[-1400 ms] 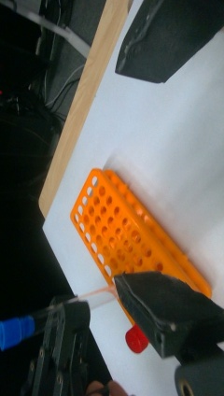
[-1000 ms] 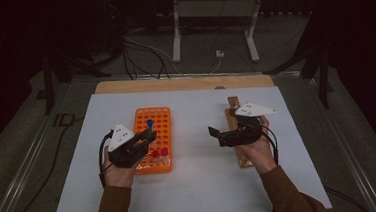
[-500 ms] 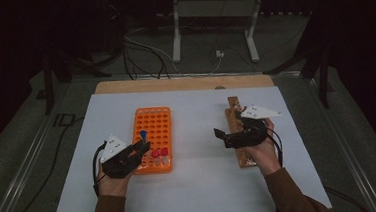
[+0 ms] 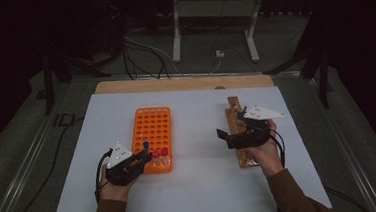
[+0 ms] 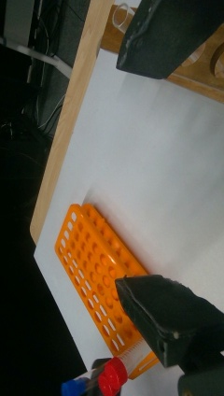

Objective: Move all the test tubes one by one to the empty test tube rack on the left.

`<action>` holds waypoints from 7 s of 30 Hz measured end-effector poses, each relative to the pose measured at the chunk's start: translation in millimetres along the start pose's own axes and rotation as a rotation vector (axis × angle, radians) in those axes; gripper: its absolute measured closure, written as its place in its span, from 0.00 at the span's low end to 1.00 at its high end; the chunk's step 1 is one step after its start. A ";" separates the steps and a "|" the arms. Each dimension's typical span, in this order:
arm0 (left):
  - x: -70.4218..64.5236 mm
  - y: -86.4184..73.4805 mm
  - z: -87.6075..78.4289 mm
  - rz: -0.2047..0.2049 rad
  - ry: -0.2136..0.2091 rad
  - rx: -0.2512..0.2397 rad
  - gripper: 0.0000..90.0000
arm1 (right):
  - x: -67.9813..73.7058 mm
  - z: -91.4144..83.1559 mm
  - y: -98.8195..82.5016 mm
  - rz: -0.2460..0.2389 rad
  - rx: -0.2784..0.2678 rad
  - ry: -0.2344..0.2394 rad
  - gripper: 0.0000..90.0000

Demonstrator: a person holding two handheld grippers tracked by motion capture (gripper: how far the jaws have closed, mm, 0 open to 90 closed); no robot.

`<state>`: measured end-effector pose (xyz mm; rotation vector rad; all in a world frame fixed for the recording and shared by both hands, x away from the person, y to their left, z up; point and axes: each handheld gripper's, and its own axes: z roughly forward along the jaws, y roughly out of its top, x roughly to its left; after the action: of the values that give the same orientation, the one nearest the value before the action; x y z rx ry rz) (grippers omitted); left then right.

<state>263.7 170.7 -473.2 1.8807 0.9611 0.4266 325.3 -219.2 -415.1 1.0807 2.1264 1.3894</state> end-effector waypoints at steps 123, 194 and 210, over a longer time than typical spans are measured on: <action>3.9 61.7 5.1 -0.007 0.067 -0.147 0.01 | -41.3 -12.8 21.2 -0.061 -0.011 -0.164 0.86; -22.8 78.4 38.1 0.153 -0.050 -0.102 0.86 | 82.5 59.9 57.9 -0.096 0.006 0.307 0.47; -0.6 65.8 19.3 0.085 0.007 -0.112 0.86 | 54.6 52.5 37.3 -0.095 0.009 0.170 0.15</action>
<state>304.5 142.9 -425.7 1.8237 0.8468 0.5280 340.4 -137.5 -399.7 0.8807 2.2728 1.4740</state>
